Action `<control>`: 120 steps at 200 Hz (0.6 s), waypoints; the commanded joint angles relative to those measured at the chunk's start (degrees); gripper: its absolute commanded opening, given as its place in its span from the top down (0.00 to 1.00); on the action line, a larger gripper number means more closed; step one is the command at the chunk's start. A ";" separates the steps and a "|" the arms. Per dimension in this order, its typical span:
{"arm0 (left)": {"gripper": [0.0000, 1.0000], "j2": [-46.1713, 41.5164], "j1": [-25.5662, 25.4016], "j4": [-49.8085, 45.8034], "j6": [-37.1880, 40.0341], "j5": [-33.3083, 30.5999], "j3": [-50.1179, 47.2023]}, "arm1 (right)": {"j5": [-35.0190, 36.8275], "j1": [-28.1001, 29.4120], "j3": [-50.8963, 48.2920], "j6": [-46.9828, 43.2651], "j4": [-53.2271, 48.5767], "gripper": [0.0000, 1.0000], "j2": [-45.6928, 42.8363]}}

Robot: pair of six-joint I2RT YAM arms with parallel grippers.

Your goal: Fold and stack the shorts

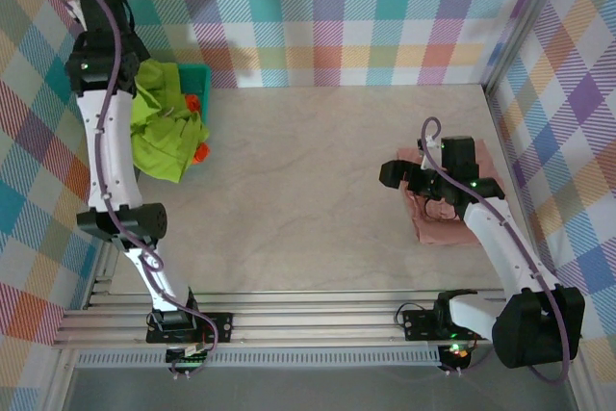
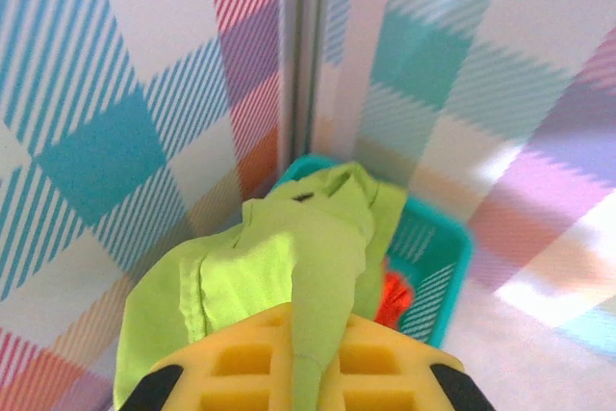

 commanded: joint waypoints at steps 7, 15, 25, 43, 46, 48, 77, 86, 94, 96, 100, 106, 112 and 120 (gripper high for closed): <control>1.00 -4.35 0.59 9.11 -4.90 8.31 1.48 | -1.84 0.45 -0.84 1.44 3.21 0.01 -1.35; 1.00 -5.43 0.63 10.90 -6.23 10.88 1.56 | -1.84 0.44 -1.12 1.68 3.66 0.00 -1.76; 1.00 -6.72 0.63 12.96 -8.51 14.78 1.59 | -1.76 0.55 -1.57 1.91 4.36 0.00 -2.30; 1.00 -8.36 0.57 17.03 -13.53 23.62 1.57 | -1.63 0.64 -2.13 2.45 5.32 0.01 -3.26; 1.00 -8.55 0.48 17.69 -14.47 25.04 1.61 | -1.66 0.67 -2.21 2.54 5.46 0.00 -3.45; 1.00 -8.65 0.42 18.13 -15.15 26.00 1.57 | -1.66 0.68 -2.26 2.58 5.53 0.01 -3.50; 1.00 -9.50 -1.88 25.18 -22.70 38.01 1.61 | -1.27 0.77 -2.90 3.01 6.84 0.01 -5.85; 1.00 -9.74 -3.56 26.46 -23.75 40.03 1.71 | -1.06 0.77 -3.09 3.25 7.14 0.01 -6.64; 1.00 -10.01 -5.08 27.79 -24.10 41.88 1.70 | -0.89 0.74 -3.18 3.30 7.29 0.00 -7.34; 1.00 -10.09 -5.43 28.06 -24.17 42.25 1.75 | -0.92 0.76 -3.19 3.34 7.41 0.00 -7.51; 1.00 -10.24 -6.31 28.48 -24.34 43.03 1.79 | -0.88 0.73 -3.27 3.45 7.51 0.01 -7.88; 1.00 -10.45 -7.65 29.14 -24.66 43.98 1.79 | -0.80 0.78 -3.32 3.47 7.64 0.01 -8.40; 1.00 -10.61 -8.96 29.92 -24.93 45.10 1.79 | -0.72 0.77 -3.43 3.51 7.78 0.01 -8.92; 1.00 -10.79 -10.80 30.83 -25.35 46.52 1.89 | -0.56 0.73 -3.54 3.68 8.05 0.00 -9.52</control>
